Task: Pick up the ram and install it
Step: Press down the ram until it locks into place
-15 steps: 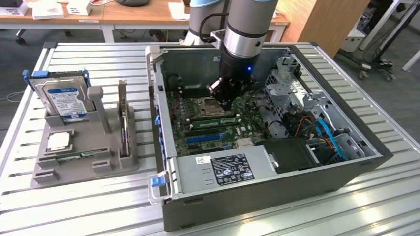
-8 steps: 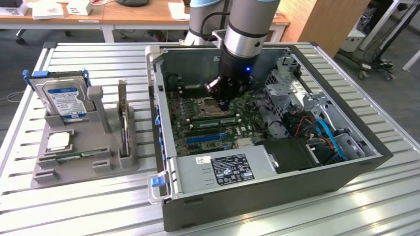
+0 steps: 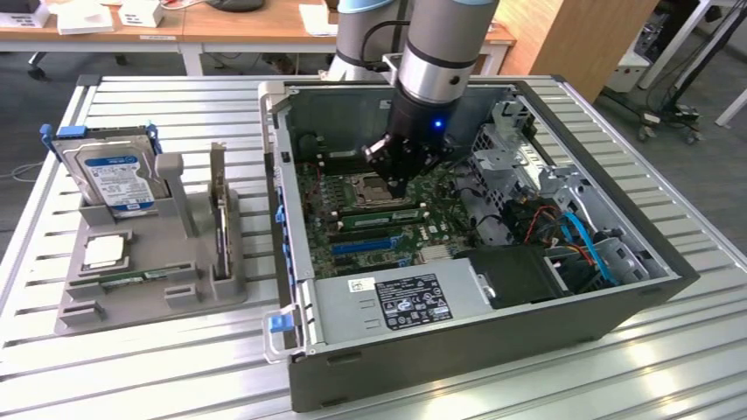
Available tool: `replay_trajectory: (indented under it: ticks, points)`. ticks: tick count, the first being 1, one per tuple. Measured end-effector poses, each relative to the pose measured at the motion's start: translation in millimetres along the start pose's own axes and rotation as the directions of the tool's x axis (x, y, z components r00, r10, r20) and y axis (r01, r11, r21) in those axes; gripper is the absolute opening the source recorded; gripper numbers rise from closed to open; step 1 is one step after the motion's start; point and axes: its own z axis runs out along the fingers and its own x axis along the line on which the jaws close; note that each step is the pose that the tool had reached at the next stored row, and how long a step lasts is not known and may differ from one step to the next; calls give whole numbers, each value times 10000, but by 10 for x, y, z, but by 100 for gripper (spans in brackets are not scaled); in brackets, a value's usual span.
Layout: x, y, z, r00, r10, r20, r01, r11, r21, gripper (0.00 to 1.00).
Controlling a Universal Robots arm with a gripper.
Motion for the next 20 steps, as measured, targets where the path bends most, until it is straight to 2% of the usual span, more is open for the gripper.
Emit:
replay_trajectory:
  ticks: [3,7,12,20]
  points:
    - [0,1,6,9995,322,22,-322,9995,-4,10]
    - [0,1,6,9993,366,25,-366,9993,-6,10]
    - [1,1,6,9985,538,-57,-538,9985,-15,10]
    - [0,1,-3,9978,657,-51,-657,9978,-17,10]
